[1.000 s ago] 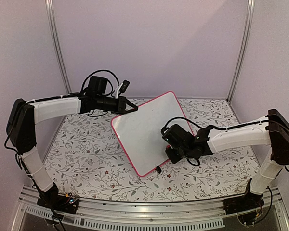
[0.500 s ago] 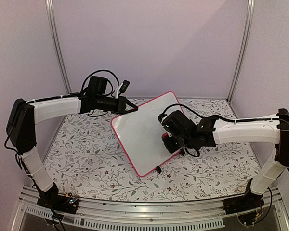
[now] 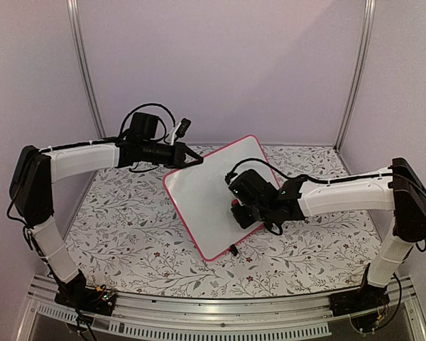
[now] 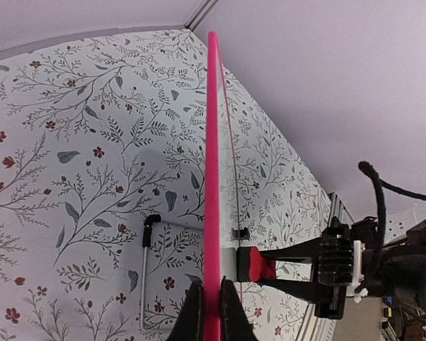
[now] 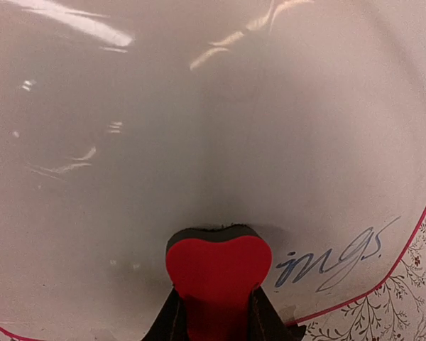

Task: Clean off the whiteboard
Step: Erase the whiteboard at the center of the board.

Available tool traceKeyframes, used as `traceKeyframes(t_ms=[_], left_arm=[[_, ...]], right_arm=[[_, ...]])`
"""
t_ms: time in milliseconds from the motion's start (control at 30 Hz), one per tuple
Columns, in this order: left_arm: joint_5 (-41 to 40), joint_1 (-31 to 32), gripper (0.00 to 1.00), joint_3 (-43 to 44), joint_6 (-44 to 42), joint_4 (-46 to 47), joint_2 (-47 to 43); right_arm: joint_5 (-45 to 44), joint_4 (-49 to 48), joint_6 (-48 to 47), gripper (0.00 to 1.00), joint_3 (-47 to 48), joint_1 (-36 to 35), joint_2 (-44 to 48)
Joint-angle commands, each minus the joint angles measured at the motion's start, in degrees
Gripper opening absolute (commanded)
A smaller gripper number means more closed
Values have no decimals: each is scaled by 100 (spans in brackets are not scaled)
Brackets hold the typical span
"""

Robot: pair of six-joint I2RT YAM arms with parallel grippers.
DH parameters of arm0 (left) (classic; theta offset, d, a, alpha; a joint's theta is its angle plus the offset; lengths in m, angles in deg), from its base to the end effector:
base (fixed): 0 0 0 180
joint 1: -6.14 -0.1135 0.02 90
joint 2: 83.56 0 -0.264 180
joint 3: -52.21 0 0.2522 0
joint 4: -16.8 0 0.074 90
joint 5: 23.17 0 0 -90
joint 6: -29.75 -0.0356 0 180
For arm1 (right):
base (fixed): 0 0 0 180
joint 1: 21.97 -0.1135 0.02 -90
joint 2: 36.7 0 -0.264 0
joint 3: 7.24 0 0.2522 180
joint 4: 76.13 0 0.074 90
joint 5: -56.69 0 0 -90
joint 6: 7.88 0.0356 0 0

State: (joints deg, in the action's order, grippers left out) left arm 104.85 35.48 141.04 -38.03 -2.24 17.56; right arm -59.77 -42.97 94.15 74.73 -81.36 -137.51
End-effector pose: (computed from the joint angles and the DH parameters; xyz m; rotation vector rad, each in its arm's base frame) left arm 0.3419 -0.2173 0.2658 0.5604 2.1643 -1.2174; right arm 0.2038 0.3133 0.2079 -0.7684 2.2251 0.0237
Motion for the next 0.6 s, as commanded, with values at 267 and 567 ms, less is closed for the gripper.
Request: traceKeyframes(t_ms=[267,567], left_arm=[[-221,155,0,-10,-158,-113,237],[-234,173,0,-2,-164,-113,226]], right_arm=[[255,372,344,0,-959,-7,327],[-15,391,212,0,-555,19,896]])
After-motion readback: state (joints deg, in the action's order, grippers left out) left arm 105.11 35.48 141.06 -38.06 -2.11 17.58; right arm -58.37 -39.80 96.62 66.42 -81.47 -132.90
